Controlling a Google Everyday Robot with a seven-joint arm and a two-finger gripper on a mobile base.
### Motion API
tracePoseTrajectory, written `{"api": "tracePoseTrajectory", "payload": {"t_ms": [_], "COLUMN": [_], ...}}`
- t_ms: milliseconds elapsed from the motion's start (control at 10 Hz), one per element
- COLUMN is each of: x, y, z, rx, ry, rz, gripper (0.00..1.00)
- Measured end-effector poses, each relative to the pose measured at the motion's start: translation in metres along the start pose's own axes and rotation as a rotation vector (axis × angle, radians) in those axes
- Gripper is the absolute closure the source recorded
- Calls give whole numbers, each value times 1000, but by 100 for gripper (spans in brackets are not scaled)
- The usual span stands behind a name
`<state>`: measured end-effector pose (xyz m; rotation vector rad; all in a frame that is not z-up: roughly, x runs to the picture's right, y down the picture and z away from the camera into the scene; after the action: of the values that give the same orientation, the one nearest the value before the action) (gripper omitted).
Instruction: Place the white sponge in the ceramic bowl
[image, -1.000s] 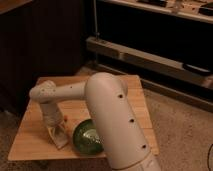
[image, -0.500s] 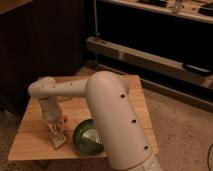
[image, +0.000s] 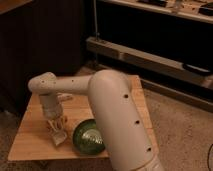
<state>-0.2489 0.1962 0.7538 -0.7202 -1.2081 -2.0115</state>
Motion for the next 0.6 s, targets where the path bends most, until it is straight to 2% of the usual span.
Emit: {"api": "tracePoseTrajectory", "payload": {"t_ms": [400,600], "x": [-16,-27], "y": [14,24], "z": [-24,-28], "rx": [3,6], "ry": [4,8], "rz": [-8,-3], "gripper": [100,100]}}
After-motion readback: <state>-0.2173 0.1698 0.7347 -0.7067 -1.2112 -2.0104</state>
